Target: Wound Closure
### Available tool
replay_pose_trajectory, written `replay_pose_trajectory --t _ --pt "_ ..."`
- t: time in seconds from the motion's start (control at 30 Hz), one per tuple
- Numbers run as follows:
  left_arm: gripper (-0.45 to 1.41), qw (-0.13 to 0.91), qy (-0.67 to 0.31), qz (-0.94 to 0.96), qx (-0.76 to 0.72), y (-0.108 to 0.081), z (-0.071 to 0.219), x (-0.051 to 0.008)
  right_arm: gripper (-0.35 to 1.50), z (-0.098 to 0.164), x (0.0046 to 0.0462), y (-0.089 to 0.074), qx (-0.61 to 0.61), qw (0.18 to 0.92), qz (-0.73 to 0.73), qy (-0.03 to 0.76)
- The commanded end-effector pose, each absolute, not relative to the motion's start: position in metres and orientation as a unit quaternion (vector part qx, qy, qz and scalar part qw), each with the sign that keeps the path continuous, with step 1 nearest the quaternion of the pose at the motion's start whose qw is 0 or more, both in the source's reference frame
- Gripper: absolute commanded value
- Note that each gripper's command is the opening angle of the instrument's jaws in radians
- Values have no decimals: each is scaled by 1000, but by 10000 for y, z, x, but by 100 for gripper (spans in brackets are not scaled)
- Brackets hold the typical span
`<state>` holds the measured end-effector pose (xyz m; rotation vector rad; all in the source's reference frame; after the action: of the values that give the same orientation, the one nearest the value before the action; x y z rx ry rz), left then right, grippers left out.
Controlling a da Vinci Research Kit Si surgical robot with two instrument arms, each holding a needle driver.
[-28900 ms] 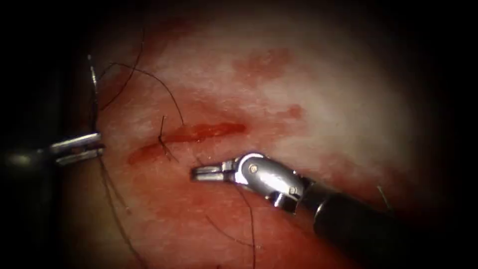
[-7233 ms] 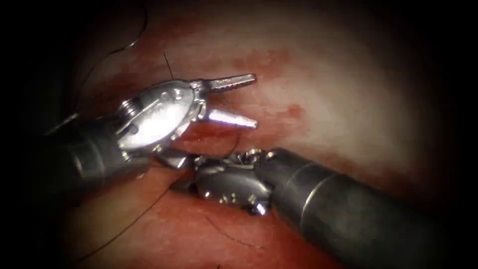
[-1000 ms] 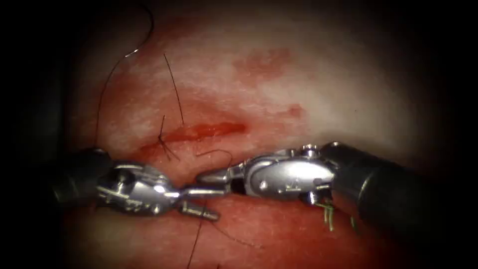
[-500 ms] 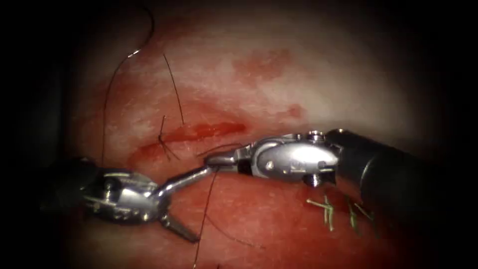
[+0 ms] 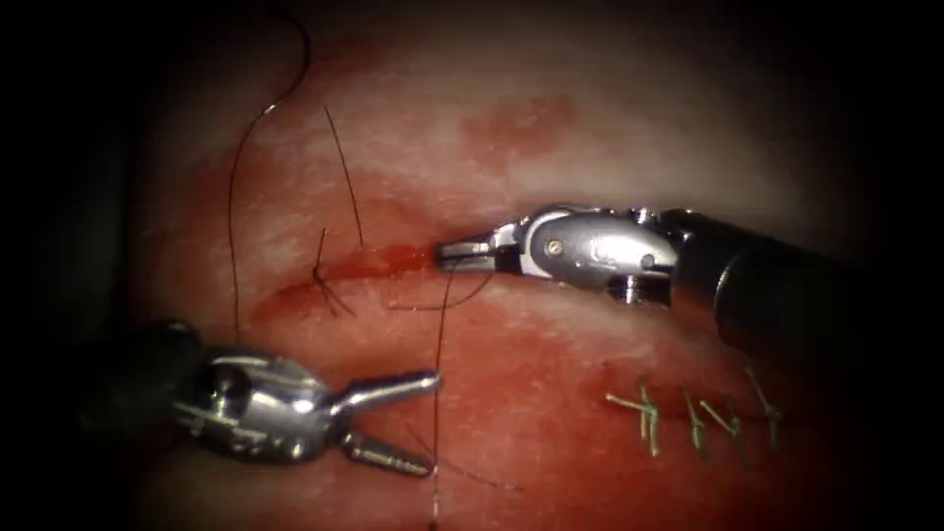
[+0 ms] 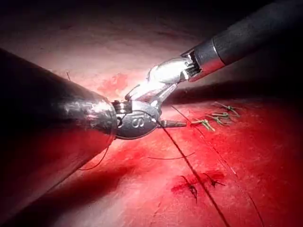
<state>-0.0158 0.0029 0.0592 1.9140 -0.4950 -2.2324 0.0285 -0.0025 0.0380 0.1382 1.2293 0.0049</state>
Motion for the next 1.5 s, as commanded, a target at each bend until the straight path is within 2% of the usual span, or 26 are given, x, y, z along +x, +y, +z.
replay_pose_trajectory --t 0.03,0.83,1.13,1.37,1.5 --pt "34 81 -165 -747 639 29 600 -166 -35 385 293 -12 67 814 7 576" --pt "34 96 -178 -746 634 21 615 -157 -35 396 281 40 76 817 22 571" --pt "64 81 -200 -741 636 25 611 -168 -35 399 293 36 73 817 26 571" --pt "62 75 -231 -731 638 35 609 -167 -35 401 298 27 74 819 25 569" --pt "76 81 -246 -729 634 36 609 -173 -35 402 301 26 75 821 23 566"
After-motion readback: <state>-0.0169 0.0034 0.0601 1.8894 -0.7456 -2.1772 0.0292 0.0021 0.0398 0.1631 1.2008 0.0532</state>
